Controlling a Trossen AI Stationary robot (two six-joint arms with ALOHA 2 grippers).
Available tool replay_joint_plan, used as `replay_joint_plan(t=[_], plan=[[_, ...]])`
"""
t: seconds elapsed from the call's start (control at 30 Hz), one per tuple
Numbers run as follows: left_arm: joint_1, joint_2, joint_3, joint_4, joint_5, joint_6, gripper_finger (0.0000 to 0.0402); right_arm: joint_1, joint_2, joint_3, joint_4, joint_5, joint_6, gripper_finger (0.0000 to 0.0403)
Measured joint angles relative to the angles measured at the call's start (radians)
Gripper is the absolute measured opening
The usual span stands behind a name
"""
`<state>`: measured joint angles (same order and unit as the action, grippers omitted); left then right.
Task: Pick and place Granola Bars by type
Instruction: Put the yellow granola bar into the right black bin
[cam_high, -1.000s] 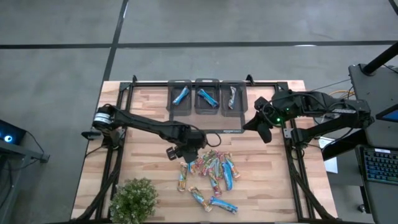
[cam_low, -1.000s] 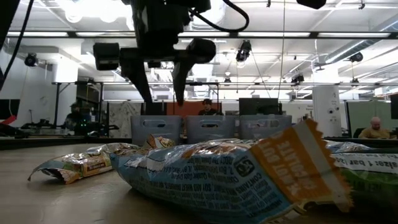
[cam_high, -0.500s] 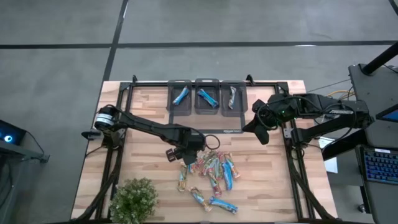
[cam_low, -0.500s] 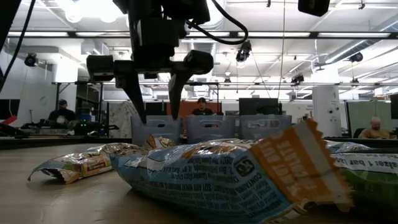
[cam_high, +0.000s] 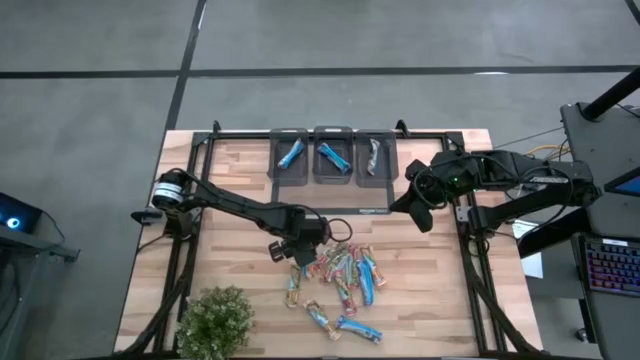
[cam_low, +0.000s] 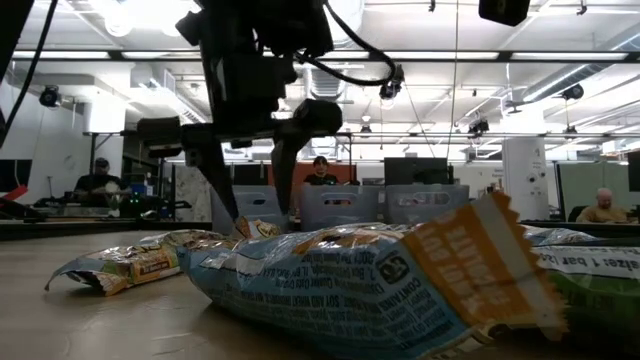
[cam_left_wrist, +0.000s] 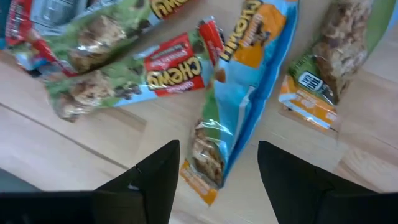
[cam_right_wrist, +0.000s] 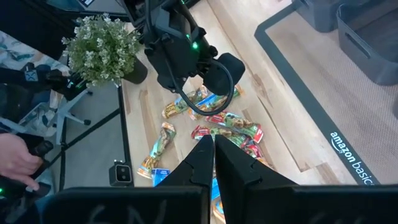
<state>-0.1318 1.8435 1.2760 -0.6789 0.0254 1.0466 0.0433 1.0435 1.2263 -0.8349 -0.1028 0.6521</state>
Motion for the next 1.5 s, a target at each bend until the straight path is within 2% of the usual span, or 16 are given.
replay_joint_plan(t=[0.23, 1.5], plan=[[0.0, 0.0, -0.042, 0.033, 0.0, 0.0, 0.02, 0.0, 0.0, 0.0, 0.0, 0.0, 0.0, 0.0009], [0.001, 0.052, -0.043, 0.11, -0.018, 0.027, 0.02, 0.0, 0.0, -0.001, 0.001, 0.0, 0.0, 0.0009]])
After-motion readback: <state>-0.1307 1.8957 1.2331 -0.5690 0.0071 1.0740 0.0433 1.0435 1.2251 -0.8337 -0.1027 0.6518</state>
